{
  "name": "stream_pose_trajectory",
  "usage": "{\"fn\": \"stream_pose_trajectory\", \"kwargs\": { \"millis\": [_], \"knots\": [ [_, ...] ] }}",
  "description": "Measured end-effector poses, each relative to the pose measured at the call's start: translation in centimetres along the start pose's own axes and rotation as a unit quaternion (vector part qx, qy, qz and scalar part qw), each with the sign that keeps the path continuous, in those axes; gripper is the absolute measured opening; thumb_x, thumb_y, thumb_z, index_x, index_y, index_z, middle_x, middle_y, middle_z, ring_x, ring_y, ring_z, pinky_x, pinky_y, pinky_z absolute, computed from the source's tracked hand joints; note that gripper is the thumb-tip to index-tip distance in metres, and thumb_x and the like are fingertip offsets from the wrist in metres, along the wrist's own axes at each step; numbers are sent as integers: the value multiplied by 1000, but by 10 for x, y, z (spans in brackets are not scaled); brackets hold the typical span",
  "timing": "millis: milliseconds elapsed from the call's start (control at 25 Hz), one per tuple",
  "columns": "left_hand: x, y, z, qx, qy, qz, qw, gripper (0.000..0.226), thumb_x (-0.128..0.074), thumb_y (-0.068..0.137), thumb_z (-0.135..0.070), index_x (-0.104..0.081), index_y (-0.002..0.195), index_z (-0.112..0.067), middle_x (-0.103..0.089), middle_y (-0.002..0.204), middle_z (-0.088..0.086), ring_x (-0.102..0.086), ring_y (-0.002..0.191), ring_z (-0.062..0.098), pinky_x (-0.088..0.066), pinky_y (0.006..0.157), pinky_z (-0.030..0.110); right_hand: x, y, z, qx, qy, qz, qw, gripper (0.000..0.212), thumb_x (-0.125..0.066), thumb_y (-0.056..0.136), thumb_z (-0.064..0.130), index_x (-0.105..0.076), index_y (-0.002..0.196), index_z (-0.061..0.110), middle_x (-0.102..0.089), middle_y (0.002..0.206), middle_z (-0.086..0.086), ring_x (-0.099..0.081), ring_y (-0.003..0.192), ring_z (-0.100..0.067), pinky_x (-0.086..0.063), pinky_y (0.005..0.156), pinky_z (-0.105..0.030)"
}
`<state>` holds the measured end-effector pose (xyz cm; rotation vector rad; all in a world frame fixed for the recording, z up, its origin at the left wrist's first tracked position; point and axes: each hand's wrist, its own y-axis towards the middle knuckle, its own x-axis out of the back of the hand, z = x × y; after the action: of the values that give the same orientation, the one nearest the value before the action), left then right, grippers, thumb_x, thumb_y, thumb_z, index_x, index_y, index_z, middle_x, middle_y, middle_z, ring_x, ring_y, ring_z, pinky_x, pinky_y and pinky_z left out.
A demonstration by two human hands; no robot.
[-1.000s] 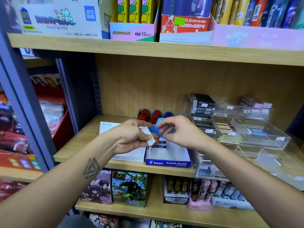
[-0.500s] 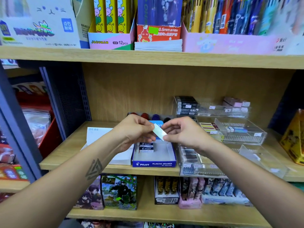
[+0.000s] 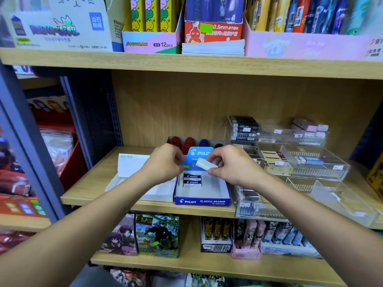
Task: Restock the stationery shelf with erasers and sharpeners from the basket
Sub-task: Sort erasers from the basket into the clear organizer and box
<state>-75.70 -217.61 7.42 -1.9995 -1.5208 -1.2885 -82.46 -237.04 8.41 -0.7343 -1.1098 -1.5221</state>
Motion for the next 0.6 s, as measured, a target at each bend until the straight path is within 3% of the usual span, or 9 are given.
{"fn": "stream_pose_trajectory", "kwargs": {
  "millis": [80,200,320,480,600],
  "knots": [
    [7,1,18,-23,102,-10,994,21,-65,84,-9,-73,99,-22,-69,90,-3,-65,90,21,-51,73,29,-7,6,12,19,31,6,999,25,-81,80,27,-73,103,20,-69,88,7,-64,81,-8,-54,80,-26],
    [25,-5,56,-2,176,-5,984,21,-60,86,-13,-71,97,-26,-70,103,0,-64,95,24,-53,75,34,-28,22,40,68,35,11,997,19,-82,78,27,-73,93,20,-69,83,5,-65,80,-11,-55,77,-29],
    [46,-21,94,38,249,-5,968,22,-59,84,-14,-68,103,-19,-66,107,3,-63,99,27,-54,78,36,-59,42,74,102,9,28,994,13,-79,79,29,-73,87,20,-69,82,1,-65,82,-18,-55,76,-32],
    [59,-33,129,89,207,-1,974,14,-60,74,-7,-66,84,-1,-66,86,14,-64,85,31,-52,67,36,-101,62,110,113,-39,37,992,11,-75,81,29,-69,85,20,-69,89,-3,-65,87,-26,-56,76,-38],
    [56,-33,142,78,181,22,980,30,-62,74,-10,-70,103,-11,-69,100,8,-66,88,23,-57,74,34,-128,70,127,113,-75,37,990,14,-72,84,32,-70,92,22,-69,100,-7,-63,94,-30,-54,78,-36]
  ]
}}
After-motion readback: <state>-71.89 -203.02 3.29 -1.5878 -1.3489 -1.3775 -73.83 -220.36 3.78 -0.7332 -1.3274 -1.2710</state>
